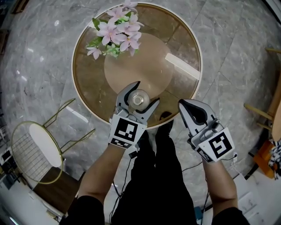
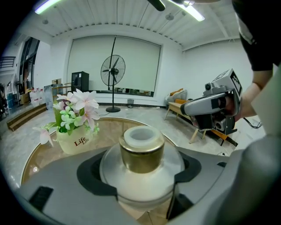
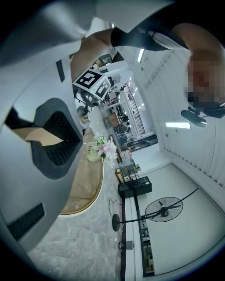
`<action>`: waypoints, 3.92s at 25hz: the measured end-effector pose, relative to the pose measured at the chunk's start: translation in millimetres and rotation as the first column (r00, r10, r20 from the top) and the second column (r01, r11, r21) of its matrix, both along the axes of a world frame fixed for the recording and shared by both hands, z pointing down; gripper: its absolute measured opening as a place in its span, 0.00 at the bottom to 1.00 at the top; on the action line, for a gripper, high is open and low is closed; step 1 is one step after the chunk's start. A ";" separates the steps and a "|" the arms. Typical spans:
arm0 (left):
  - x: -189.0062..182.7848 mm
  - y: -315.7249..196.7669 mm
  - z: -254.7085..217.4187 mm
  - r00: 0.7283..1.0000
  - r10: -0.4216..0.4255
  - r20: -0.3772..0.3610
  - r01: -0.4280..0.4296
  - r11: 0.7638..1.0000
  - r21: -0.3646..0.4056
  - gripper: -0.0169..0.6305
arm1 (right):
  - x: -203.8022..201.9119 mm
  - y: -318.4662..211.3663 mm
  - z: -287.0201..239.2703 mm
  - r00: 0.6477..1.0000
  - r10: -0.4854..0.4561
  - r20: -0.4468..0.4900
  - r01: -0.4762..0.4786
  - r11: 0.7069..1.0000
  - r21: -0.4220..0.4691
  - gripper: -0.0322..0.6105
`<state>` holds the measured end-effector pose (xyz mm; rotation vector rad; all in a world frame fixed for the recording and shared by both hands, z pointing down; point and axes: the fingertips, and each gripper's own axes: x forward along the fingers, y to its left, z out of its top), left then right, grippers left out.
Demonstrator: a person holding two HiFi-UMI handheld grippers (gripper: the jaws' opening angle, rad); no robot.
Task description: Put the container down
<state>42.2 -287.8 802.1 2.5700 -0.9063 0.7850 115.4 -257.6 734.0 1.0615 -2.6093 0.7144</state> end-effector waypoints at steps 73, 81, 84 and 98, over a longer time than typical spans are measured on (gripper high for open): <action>-47.5 69.0 -248.7 0.998 0.047 -0.035 -0.046 0.999 0.027 0.13 | -42.0 113.1 -272.9 0.998 0.056 -0.032 -0.052 0.992 0.111 0.21; -80.0 116.8 -366.9 0.974 -0.015 -0.226 0.041 0.993 0.109 0.17 | -64.2 156.3 -340.0 0.998 0.062 -0.011 -0.060 0.987 0.151 0.19; -94.1 142.1 -407.4 0.952 -0.017 -0.307 0.060 0.989 0.132 0.17 | -76.8 175.1 -363.1 0.998 0.068 0.002 -0.067 0.985 0.161 0.17; -147.8 185.5 -492.1 0.967 -0.136 -0.217 0.202 0.925 0.321 0.05 | -95.2 186.2 -444.0 0.999 0.008 0.038 -0.018 0.957 0.290 0.07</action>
